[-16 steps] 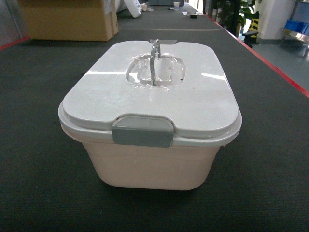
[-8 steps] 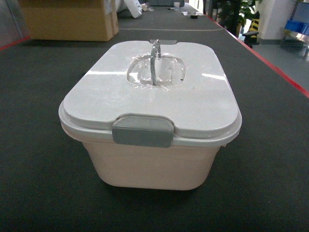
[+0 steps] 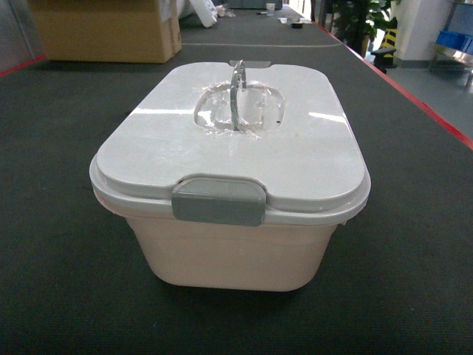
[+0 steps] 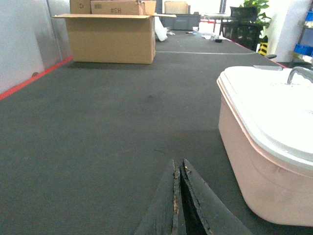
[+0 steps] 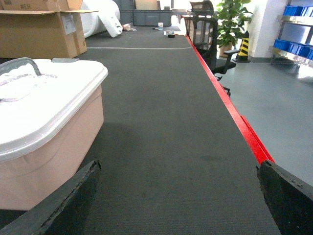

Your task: Pick capacitor and pack into box

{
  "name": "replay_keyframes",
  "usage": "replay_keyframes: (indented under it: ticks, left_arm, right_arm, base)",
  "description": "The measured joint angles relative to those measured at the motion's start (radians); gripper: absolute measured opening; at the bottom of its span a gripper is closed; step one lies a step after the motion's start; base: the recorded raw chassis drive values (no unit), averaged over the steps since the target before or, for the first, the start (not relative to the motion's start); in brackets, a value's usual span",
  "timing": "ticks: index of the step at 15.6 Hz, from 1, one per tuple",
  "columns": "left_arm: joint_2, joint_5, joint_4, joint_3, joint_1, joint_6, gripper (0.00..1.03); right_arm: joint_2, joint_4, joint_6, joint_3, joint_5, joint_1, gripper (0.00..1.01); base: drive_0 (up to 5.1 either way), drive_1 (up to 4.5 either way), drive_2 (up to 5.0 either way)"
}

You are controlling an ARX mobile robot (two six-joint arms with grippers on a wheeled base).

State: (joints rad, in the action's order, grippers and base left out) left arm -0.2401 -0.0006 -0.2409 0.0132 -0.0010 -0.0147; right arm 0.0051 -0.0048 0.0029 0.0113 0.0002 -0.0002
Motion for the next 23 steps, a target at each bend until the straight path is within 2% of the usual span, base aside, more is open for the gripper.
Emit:
replay_keyframes:
  ticks: [3, 4, 11, 12, 17, 19, 20, 23]
  left_arm:
    - [0.055, 0.000, 0.055, 0.000, 0.000, 0.000, 0.02]
    - [0.227, 0.000, 0.251, 0.000, 0.000, 0.000, 0.02]
    - [0.229, 0.001, 0.246, 0.000, 0.000, 0.001, 0.02]
    - [0.229, 0.001, 0.246, 0.000, 0.000, 0.000, 0.10]
    - [0.229, 0.000, 0.246, 0.000, 0.000, 0.000, 0.78]
    - [0.229, 0.000, 0.246, 0.000, 0.000, 0.001, 1.00]
    - [0.229, 0.000, 0.246, 0.000, 0.000, 0.001, 0.97]
    - [0.229, 0.000, 0.246, 0.000, 0.000, 0.001, 0.98]
  right_arm:
    - [0.000, 0.000, 0.000, 0.000, 0.000, 0.000, 0.98]
    - [0.000, 0.000, 0.000, 0.000, 0.000, 0.000, 0.98]
    - [0.000, 0.000, 0.000, 0.000, 0.000, 0.000, 0.98]
    - [0.000, 0.000, 0.000, 0.000, 0.000, 0.000, 0.98]
    - [0.000, 0.000, 0.000, 0.000, 0.000, 0.000, 0.98]
    - [0.000, 0.000, 0.000, 0.000, 0.000, 0.000, 0.98]
    - [0.000, 0.000, 0.000, 0.000, 0.000, 0.000, 0.98]
    - [0.000, 0.000, 0.000, 0.000, 0.000, 0.000, 0.98]
  base:
    - [0.0, 0.00, 0.0]
    - [0.0, 0.00, 0.0]
    - [0.0, 0.00, 0.0]
    - [0.0, 0.00, 0.0]
    - [0.0, 0.00, 0.0]
    - [0.0, 0.00, 0.0]
    - [0.0, 0.00, 0.0]
    - [0.0, 0.00, 0.0]
